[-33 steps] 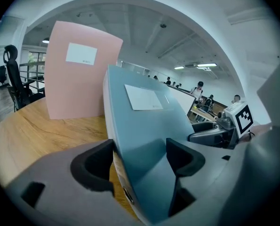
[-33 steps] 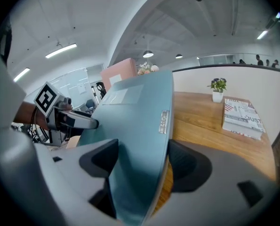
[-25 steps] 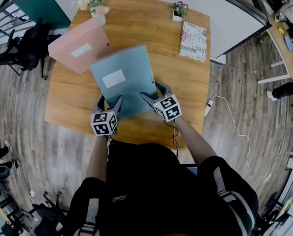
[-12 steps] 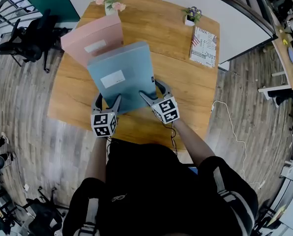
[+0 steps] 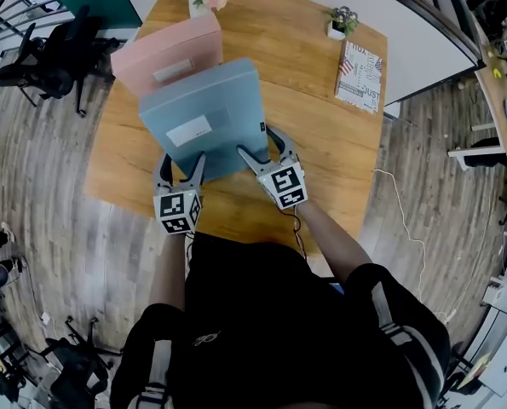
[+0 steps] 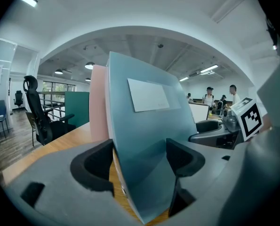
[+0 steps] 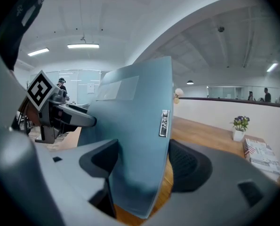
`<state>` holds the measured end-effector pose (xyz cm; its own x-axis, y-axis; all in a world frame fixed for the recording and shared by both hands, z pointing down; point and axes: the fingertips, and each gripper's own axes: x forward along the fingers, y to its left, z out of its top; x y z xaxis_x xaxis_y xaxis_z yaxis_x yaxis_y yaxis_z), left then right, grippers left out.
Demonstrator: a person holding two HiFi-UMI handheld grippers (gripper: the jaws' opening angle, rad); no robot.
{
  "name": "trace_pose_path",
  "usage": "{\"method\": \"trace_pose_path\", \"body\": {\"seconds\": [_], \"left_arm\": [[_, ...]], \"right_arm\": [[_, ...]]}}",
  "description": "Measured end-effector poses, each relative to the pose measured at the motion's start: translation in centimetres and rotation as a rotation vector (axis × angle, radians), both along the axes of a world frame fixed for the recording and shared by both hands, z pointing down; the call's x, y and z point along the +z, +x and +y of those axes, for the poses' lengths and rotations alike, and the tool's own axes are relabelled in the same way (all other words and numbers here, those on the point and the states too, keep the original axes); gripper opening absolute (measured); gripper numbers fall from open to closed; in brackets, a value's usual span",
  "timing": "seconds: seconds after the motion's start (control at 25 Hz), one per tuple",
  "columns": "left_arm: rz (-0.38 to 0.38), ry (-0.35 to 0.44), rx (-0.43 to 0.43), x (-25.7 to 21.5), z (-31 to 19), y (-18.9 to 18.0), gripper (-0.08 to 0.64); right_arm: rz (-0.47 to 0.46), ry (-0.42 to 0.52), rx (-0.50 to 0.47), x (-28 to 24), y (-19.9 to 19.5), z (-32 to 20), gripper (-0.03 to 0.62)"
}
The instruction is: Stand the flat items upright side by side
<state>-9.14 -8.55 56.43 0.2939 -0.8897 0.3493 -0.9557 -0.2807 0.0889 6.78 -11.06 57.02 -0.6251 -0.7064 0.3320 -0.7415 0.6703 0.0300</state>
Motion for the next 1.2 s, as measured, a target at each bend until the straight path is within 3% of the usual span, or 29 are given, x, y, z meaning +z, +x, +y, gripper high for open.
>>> {"method": "trace_pose_path", "body": {"seconds": [0.8,1.2], "left_arm": [[-0.09,0.193,-0.015,-4.3,-3.5,-3.8,0.359],[-0.113,0.221,-0.02,-3.8,-5.9,-5.9,0.359]], "right_arm": [[-0.038,0.19,0.038,-3.7,-4.0,-3.8,0.337],[-0.045,0.222,0.045,-3.0,-6.2,-6.3,0.337]]}}
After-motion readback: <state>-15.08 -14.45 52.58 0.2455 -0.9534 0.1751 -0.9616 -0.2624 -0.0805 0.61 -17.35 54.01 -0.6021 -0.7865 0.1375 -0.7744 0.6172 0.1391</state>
